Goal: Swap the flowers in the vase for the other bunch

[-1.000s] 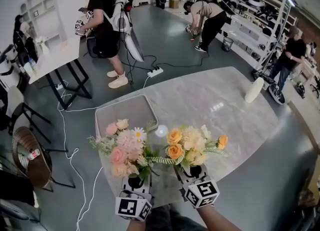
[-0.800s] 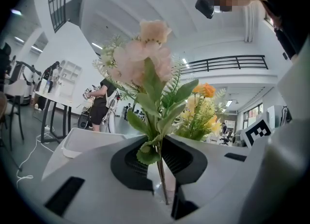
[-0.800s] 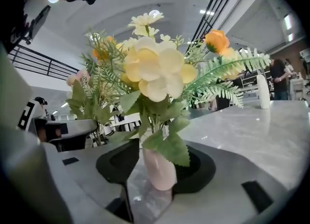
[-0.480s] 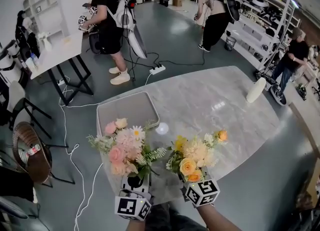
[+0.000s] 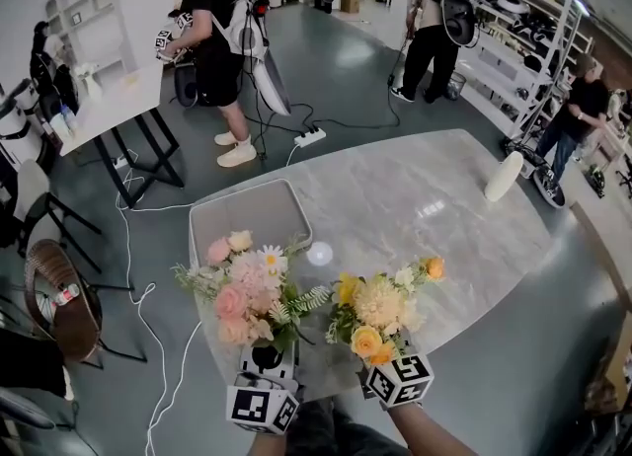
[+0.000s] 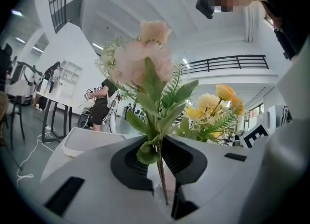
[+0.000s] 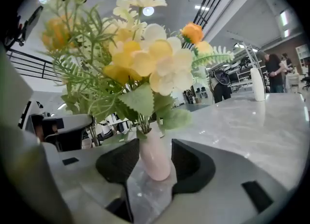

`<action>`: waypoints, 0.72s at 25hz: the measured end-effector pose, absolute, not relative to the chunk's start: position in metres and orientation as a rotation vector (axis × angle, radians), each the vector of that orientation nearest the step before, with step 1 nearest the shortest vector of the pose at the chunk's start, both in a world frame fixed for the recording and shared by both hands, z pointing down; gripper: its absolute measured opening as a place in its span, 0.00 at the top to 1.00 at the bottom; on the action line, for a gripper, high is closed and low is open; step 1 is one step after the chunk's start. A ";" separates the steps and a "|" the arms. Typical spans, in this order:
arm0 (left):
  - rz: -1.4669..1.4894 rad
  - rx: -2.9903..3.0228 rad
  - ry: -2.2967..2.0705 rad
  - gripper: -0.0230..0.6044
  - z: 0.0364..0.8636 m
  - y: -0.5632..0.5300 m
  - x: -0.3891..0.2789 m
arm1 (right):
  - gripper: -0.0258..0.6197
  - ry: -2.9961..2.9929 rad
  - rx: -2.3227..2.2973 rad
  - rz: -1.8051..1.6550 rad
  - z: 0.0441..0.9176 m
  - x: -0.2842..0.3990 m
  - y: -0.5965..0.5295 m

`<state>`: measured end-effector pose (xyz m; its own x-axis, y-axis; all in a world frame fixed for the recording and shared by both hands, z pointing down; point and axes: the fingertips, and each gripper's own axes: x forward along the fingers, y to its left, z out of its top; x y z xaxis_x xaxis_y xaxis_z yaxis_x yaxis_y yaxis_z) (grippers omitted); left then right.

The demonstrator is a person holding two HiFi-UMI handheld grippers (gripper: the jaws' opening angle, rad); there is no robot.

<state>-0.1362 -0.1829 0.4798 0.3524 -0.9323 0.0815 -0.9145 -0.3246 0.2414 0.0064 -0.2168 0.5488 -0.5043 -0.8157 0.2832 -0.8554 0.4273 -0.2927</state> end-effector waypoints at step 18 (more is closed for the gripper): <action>-0.110 2.344 -1.679 0.86 0.483 -0.171 -0.132 | 0.65 -2.554 1.522 0.686 0.556 0.020 -0.206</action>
